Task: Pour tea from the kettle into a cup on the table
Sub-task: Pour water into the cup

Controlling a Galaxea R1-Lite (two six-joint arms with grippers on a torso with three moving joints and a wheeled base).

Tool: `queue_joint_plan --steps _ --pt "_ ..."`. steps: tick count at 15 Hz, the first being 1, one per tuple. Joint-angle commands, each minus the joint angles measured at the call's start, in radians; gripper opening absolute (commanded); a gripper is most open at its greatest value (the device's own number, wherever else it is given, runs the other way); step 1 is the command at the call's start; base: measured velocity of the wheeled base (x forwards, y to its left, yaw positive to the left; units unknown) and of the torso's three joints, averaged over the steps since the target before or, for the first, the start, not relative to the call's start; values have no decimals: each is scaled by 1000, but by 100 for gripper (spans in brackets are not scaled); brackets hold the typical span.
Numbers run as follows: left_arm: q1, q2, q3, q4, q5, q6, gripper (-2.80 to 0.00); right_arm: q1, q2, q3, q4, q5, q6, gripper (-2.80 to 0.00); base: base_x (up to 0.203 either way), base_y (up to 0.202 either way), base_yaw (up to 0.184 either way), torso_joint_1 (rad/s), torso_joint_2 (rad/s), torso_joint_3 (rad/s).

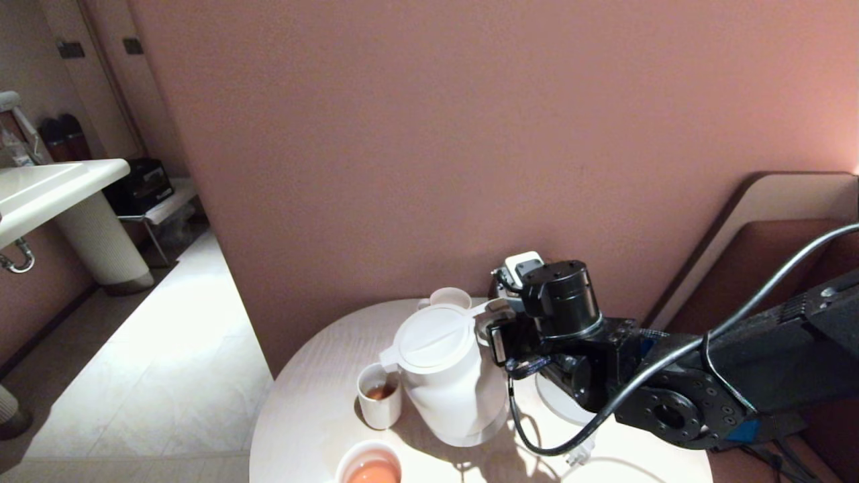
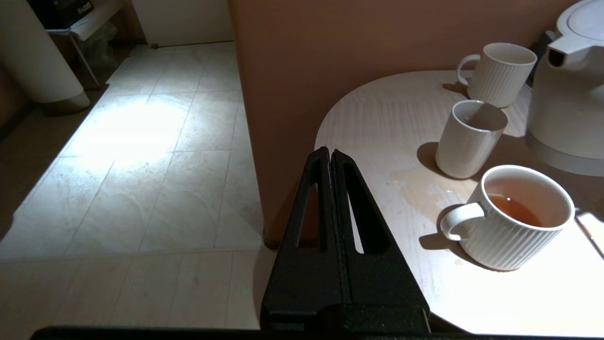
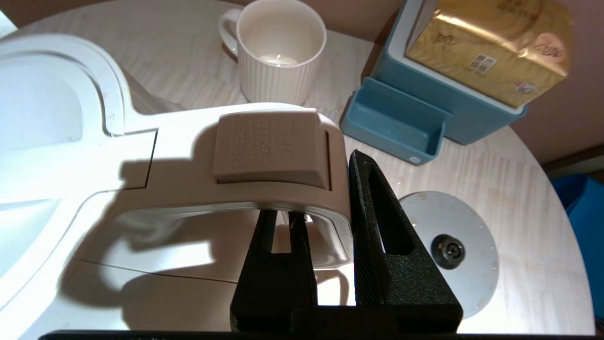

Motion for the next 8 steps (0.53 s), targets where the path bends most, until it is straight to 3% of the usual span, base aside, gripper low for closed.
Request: queue_joint_plan --steps 1,8 --pt "0 1 0 -1 0 -1 -280 10 26 -1 0 -5 0 -280 0 0 0 0 0 0" --pt "0 1 0 0 0 -1 -280 17 59 -51 9 -22 -35 -280 0 0 0 0 0 0"
